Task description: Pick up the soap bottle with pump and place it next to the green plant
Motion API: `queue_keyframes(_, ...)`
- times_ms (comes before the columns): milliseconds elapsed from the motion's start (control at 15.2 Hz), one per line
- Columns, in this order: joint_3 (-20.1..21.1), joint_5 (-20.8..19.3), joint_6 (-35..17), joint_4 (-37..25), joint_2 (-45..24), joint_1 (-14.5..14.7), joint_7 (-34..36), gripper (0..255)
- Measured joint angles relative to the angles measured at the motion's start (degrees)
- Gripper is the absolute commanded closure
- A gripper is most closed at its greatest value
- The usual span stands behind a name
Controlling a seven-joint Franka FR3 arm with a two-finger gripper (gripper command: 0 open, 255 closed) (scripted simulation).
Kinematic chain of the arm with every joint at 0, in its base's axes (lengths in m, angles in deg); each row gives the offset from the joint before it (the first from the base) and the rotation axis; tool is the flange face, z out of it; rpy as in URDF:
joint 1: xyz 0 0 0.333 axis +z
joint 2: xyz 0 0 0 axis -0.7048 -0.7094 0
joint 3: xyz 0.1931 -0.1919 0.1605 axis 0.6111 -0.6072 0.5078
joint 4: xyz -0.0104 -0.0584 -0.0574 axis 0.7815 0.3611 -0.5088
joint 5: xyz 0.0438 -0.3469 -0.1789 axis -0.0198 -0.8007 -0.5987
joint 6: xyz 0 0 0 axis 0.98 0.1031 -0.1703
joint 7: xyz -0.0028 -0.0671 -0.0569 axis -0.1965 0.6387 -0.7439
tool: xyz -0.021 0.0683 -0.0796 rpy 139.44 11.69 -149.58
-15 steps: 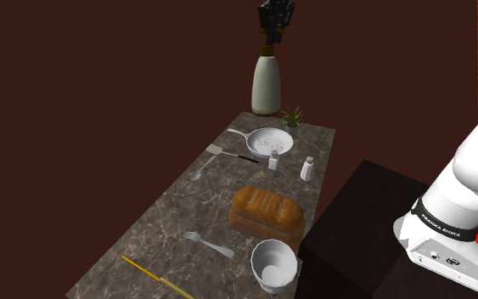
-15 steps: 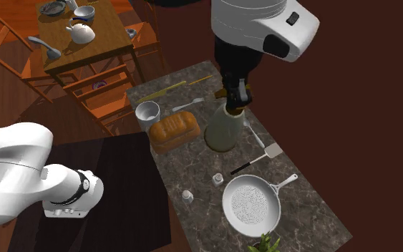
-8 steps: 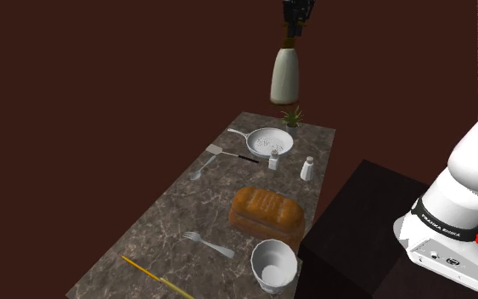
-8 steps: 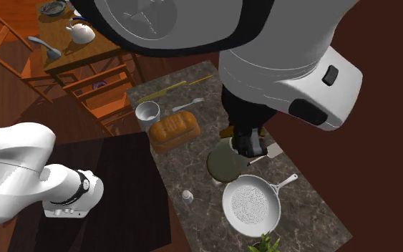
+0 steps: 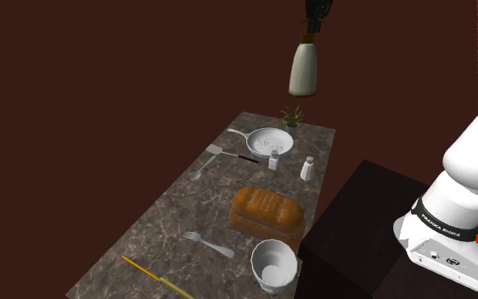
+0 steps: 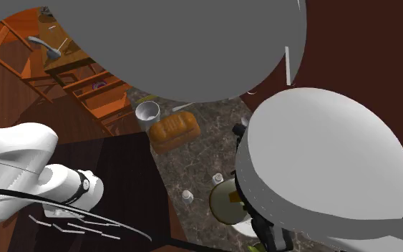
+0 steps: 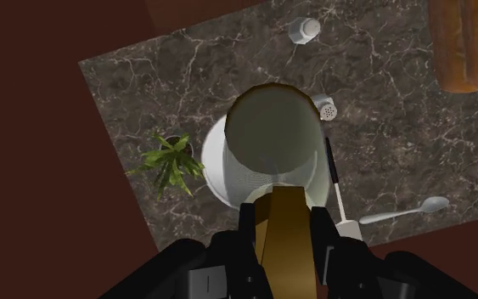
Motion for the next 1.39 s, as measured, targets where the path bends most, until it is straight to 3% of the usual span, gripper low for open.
queue_keyframes(528,-5.0,0.8,2.2,-7.4,-5.8,-5.7,-10.5,255)
queue_keyframes(1056,-8.7,3.2,8.1,-25.4,-18.6,-12.6,-19.8,255)
queue_keyframes(1386,-9.0,3.2,4.9,-21.5,-18.1,-13.2,-21.2,255)
